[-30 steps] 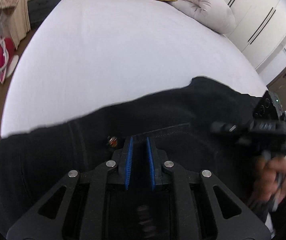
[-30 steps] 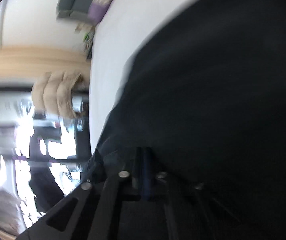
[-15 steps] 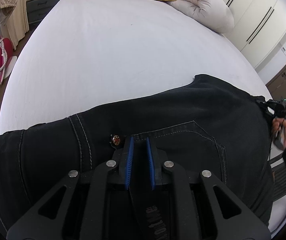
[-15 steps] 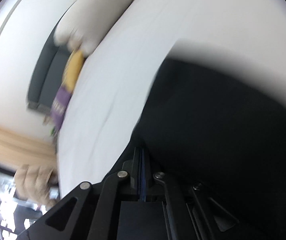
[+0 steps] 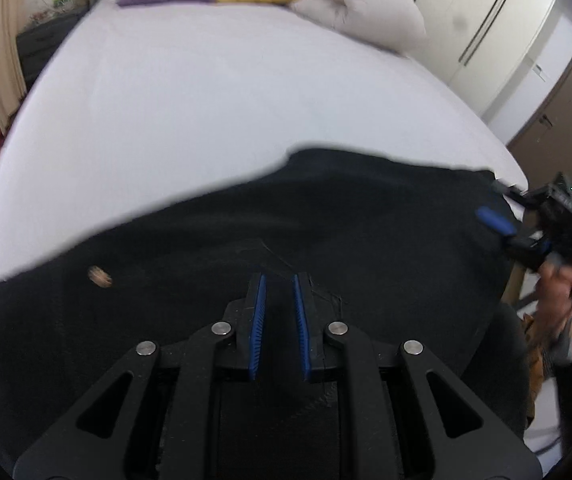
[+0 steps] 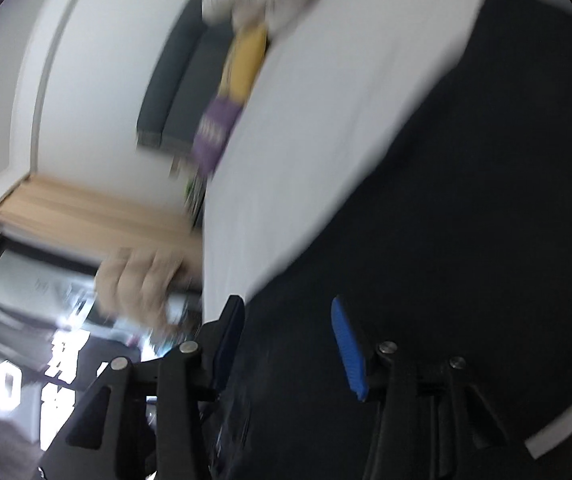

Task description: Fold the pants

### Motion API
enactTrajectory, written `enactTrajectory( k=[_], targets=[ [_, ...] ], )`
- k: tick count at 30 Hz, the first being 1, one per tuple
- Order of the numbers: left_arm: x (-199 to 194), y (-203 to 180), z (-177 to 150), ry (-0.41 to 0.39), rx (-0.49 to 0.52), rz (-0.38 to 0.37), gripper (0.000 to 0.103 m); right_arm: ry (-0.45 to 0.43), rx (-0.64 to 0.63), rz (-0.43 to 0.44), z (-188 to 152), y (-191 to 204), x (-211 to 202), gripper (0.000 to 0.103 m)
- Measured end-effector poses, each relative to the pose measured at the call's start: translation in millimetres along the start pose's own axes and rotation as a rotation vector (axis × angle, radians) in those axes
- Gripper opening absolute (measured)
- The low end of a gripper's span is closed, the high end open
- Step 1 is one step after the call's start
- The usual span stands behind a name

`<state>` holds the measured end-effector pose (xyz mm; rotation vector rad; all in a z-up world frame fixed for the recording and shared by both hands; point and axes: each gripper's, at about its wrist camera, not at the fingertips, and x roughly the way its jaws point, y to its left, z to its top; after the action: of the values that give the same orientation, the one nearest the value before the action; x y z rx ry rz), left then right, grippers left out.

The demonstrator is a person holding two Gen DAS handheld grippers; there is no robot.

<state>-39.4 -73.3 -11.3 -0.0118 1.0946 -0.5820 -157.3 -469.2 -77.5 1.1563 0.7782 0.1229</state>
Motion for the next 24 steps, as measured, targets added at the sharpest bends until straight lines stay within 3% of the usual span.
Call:
enactTrajectory(
  k=[2,3,4,6,9,11,12,14,15,16,18,20,24],
  targets=[
    [17,10,-10,0.046,-0.031,0.025,0.014,0.033,-0.007,-0.064,-19,-15,18,0.035],
    [18,17,-14,0.042,-0.057,-0.001,0.014,0.013,-0.015,-0.085,-12,-18,28,0.010],
    [17,23,-16,0.031,-0.075,-0.022,0.014,0.009,0.010,-0.072,-3,-27,27,0.000],
    [18,29,-16,0.030,-0.086,-0.019,0.014,-0.057,0.069,-0.021,17,-51,12,0.000],
    [19,25,-18,0.027,-0.075,0.000,0.014,-0.207,0.049,-0.166,48,-68,-36,0.000],
    [17,27,-20,0.023,-0.077,-0.003,0.014,-0.291,0.102,-0.242,67,-85,-68,0.000],
    [16,27,-21,0.024,-0.081,-0.008,0.014,-0.342,0.112,-0.330,79,-86,-89,0.000],
    [20,27,-19,0.026,-0.090,-0.014,0.014,-0.400,0.061,-0.522,89,-72,-116,0.012],
    [17,28,-19,0.027,-0.093,-0.015,0.014,-0.430,0.021,-0.594,91,-54,-130,0.039],
    [15,28,-19,0.027,-0.095,-0.014,0.014,-0.458,-0.006,-0.603,87,-41,-140,0.061],
    [19,28,-19,0.026,-0.102,-0.012,0.014,-0.538,-0.072,-0.619,70,-15,-160,0.078],
    [17,30,-20,0.024,-0.108,-0.011,0.014,-0.574,-0.084,-0.644,53,-16,-183,0.082],
    [11,32,-20,0.027,-0.115,-0.019,0.014,-0.586,0.092,-0.534,30,-47,-197,0.081]
  ],
)
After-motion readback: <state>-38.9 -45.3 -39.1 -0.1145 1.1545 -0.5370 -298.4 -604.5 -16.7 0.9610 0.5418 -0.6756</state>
